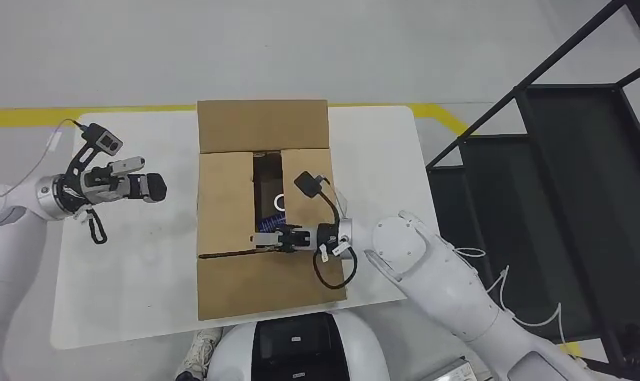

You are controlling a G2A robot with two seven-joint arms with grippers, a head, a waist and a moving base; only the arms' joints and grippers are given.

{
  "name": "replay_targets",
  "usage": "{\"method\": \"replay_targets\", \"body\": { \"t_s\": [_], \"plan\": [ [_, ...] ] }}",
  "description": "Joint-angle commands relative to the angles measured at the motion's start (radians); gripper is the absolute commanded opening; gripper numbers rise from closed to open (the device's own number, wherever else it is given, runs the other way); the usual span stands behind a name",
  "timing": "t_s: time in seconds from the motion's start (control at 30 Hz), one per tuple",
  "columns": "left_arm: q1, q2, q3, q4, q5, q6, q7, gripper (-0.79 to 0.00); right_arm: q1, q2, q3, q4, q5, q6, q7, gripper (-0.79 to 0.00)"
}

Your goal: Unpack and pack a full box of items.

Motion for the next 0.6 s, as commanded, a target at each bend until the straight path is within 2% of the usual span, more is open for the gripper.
{"method": "replay_targets", "body": {
  "t_s": [0.0,0.2,0.37,0.47,0.57],
  "plan": [
    [0.011,0.0,-0.001,-0.024,0.015,-0.014,-0.007,0.0,0.026,-0.009,-0.018,0.018,0.029,0.005,-0.004,0.0],
    [0.03,0.008,-0.017,-0.054,0.118,-0.072,0.046,0.0,0.147,-0.049,-0.111,0.123,0.045,0.086,-0.032,0.0],
    [0.043,0.009,-0.02,-0.072,0.136,-0.084,0.059,0.0,0.218,-0.084,-0.182,0.203,0.044,0.145,-0.064,0.0],
    [0.049,0.009,-0.026,-0.076,0.135,-0.094,0.068,0.0,0.242,-0.1,-0.206,0.228,0.065,0.128,-0.066,0.0],
    [0.053,0.007,-0.041,-0.069,0.08,-0.093,0.076,0.0,0.251,-0.11,-0.219,0.212,0.07,0.065,-0.06,0.0]
  ]
}}
